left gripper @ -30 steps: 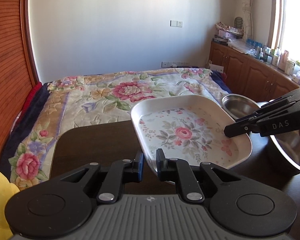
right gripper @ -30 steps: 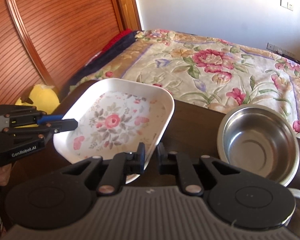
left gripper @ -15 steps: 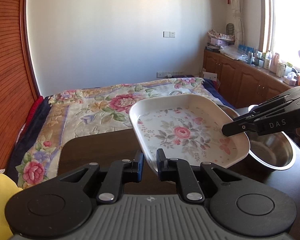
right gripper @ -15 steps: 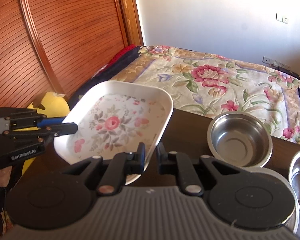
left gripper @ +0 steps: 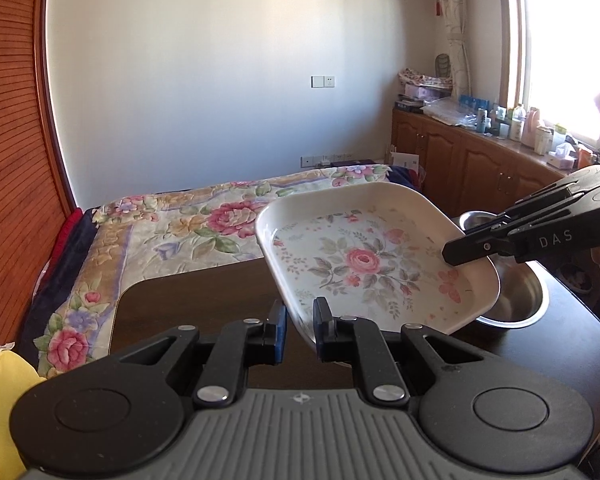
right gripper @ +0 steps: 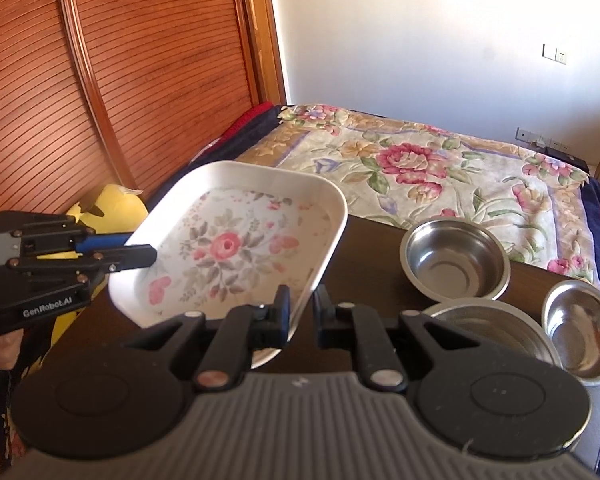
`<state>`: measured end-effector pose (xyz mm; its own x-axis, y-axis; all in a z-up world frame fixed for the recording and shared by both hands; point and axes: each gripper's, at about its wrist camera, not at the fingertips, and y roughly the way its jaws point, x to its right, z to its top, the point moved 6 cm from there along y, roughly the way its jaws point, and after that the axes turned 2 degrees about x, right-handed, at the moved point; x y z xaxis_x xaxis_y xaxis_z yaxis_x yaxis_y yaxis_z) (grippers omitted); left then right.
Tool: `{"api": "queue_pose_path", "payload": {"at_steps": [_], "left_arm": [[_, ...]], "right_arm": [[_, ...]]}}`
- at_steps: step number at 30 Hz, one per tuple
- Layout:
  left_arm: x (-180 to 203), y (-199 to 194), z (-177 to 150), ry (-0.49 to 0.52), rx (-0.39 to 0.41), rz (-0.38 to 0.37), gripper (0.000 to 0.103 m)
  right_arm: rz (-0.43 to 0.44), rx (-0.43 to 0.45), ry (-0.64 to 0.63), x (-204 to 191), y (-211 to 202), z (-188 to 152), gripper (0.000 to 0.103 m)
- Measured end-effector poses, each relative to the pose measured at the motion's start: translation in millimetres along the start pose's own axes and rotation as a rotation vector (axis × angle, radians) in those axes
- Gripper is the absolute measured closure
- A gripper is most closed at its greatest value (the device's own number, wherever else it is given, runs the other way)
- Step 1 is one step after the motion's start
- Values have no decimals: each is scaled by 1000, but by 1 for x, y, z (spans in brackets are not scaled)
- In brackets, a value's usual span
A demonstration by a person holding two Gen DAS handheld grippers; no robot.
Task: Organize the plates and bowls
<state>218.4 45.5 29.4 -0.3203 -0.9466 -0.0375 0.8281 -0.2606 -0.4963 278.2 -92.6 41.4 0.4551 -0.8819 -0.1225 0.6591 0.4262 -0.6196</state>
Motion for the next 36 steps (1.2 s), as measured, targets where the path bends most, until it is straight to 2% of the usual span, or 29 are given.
{"api": "queue_pose_path", "payload": {"at_steps": [10, 20, 36], "left_arm": [[7, -9, -16, 3, -12, -16, 87], [8, -15, -46, -17, -36, -16, 87], [7, -38, -90, -29, -61, -12, 87]], "right_arm": [[2, 21, 12, 3, -18, -12, 89], [24, -17, 28, -3, -13, -37, 89], [102, -77, 36, -32, -11, -83, 88]]}}
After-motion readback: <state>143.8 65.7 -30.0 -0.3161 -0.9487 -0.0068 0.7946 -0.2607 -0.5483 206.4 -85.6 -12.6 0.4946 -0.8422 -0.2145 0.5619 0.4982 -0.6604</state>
